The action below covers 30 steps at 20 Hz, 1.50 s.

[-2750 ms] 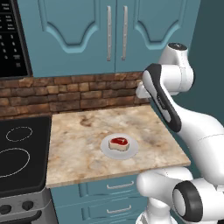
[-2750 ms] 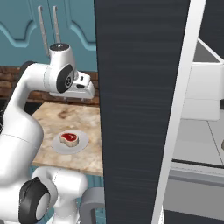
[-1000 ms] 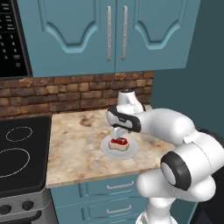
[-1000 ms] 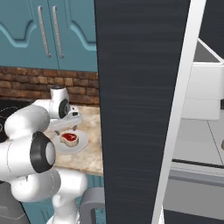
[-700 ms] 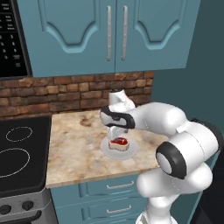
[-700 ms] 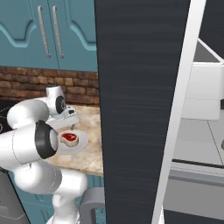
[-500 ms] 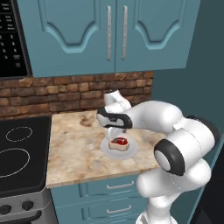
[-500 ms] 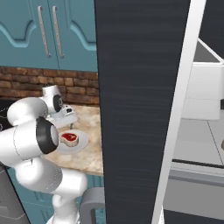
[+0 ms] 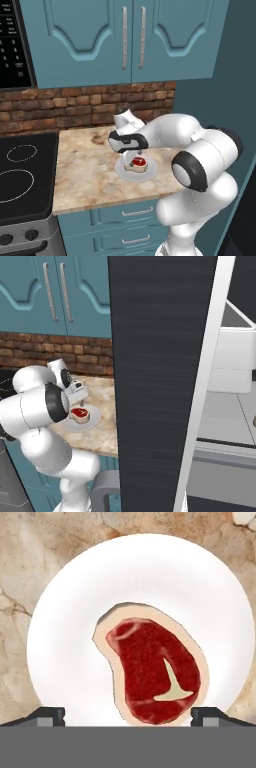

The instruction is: Place the steak on the counter behind the older steak on the same shelf of the fridge to maintain FIFO order. Close the fridge door when finished.

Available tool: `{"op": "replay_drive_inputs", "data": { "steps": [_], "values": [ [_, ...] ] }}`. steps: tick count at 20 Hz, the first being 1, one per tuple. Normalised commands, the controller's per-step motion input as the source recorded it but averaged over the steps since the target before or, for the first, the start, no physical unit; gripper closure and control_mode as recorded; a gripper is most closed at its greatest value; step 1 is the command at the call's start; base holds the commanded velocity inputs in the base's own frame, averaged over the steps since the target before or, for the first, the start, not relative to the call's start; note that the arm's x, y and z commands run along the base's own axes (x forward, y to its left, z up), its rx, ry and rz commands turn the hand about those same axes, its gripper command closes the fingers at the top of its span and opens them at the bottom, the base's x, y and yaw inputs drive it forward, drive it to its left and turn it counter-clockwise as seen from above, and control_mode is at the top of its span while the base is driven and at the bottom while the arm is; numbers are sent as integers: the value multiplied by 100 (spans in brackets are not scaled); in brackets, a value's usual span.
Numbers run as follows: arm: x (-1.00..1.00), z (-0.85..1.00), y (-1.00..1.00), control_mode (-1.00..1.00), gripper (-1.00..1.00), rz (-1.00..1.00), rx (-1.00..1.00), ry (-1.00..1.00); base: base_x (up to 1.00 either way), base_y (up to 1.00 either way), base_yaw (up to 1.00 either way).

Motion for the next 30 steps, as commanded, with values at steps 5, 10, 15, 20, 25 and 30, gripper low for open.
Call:
{"op": "replay_drive_inputs", "data": {
  "steps": [5,10,15,20,25,30],
  "values": [
    [36,-6,0,-100,-100,8,0,7,0,0,0],
    [21,-14,0,-100,-100,9,0,12,0,0,0],
    [0,-19,0,-100,-100,8,0,11,0,0,0],
    [-1,-15,0,-100,-100,7,0,7,0,0,0],
    [-7,-10,0,-100,-100,5,0,2,0,0,0],
    [-11,0,1,-100,-100,5,0,-8,0,0,0]
  ]
}}
